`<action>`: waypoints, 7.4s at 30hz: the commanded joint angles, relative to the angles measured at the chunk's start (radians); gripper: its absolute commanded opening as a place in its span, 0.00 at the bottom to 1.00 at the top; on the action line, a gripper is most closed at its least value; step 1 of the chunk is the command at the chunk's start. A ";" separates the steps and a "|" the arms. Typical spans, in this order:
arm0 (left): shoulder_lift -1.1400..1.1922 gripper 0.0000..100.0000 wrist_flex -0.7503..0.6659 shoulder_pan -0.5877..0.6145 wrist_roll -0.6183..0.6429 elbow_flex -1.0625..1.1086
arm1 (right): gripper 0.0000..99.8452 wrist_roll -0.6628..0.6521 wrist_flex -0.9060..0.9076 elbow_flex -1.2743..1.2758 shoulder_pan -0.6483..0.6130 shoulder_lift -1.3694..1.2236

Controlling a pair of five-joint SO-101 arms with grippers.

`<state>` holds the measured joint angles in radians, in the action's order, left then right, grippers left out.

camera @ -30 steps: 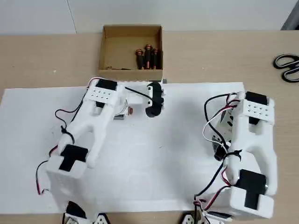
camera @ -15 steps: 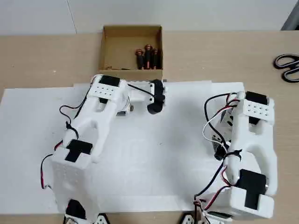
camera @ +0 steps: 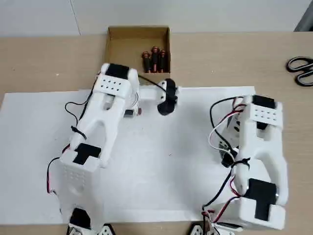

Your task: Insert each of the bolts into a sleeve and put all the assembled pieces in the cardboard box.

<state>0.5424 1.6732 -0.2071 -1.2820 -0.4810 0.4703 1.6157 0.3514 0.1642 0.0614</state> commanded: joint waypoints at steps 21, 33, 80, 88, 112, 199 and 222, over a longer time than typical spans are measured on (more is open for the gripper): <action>-0.500 0.01 0.078 0.034 1.003 -0.099 | 0.00 -0.084 0.056 0.123 -0.642 0.872; -0.744 0.01 0.018 0.023 1.496 0.160 | 0.00 -0.258 -0.176 0.344 -0.788 1.158; -1.548 0.01 -0.773 -0.227 2.051 1.171 | 0.00 -0.348 -0.608 0.698 -0.780 1.218; -1.677 0.01 -0.853 -0.229 2.079 1.322 | 0.00 -0.348 -0.607 0.677 -0.846 1.224; -1.788 0.01 -0.919 -0.273 2.044 1.455 | 0.00 -0.351 -0.435 0.600 -0.908 1.228; -1.788 0.01 -0.899 -0.396 1.939 1.468 | 0.00 -0.442 -0.437 0.588 -0.831 1.303; -1.781 0.01 -0.856 -0.356 1.892 1.351 | 0.00 -0.445 -0.478 0.626 -0.834 1.311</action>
<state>-1.2375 0.8155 -0.5861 0.6206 0.9198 0.0376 1.1769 0.9866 -0.6720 1.3610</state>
